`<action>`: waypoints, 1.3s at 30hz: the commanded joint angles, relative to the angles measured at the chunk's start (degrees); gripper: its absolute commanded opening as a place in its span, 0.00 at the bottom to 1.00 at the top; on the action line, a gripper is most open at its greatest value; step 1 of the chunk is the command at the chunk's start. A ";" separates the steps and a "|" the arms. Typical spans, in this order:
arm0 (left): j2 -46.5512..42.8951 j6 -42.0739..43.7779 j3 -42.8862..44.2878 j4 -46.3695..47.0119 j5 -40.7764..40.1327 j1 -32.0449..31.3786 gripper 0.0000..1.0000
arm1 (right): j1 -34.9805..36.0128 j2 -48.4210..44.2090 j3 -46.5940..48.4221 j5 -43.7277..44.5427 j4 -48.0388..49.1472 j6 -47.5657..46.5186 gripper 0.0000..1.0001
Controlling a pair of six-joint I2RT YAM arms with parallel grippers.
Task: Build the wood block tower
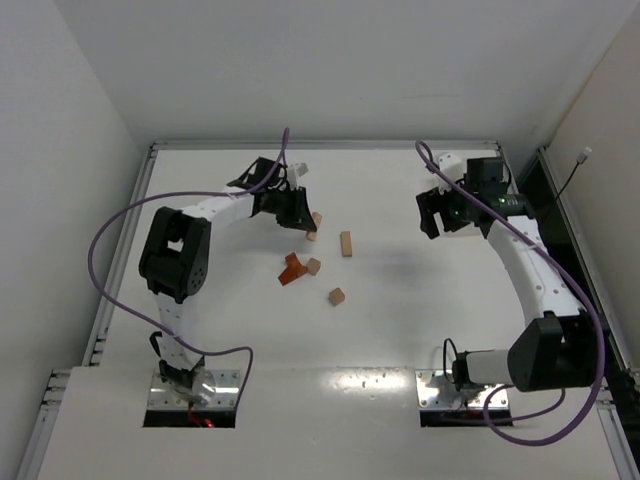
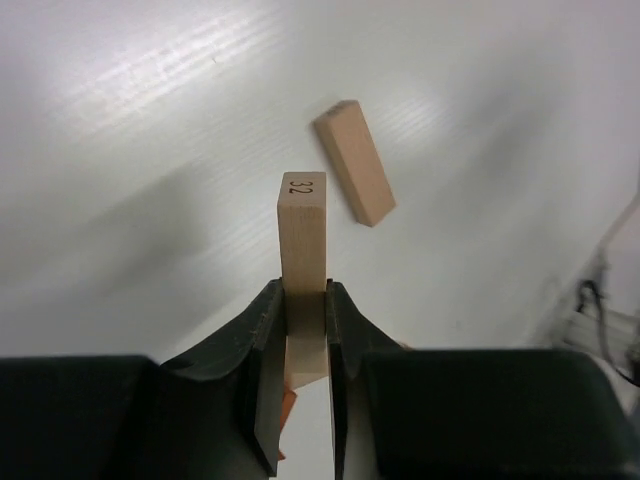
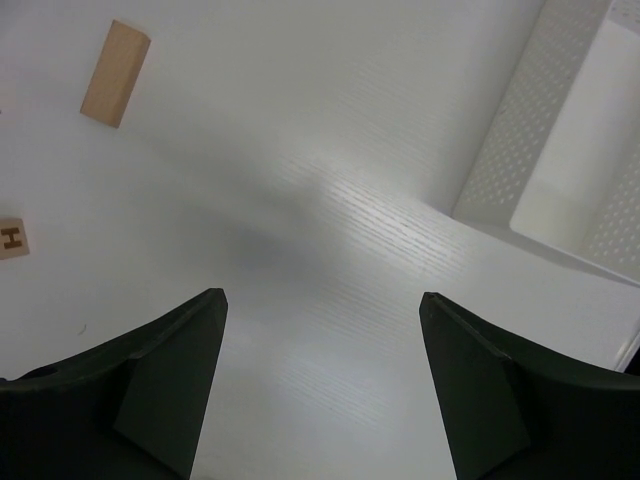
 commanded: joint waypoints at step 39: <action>0.55 -1.01 -3.91 3.52 -3.66 6.67 0.47 | 4.49 1.91 2.95 1.52 1.15 4.80 0.67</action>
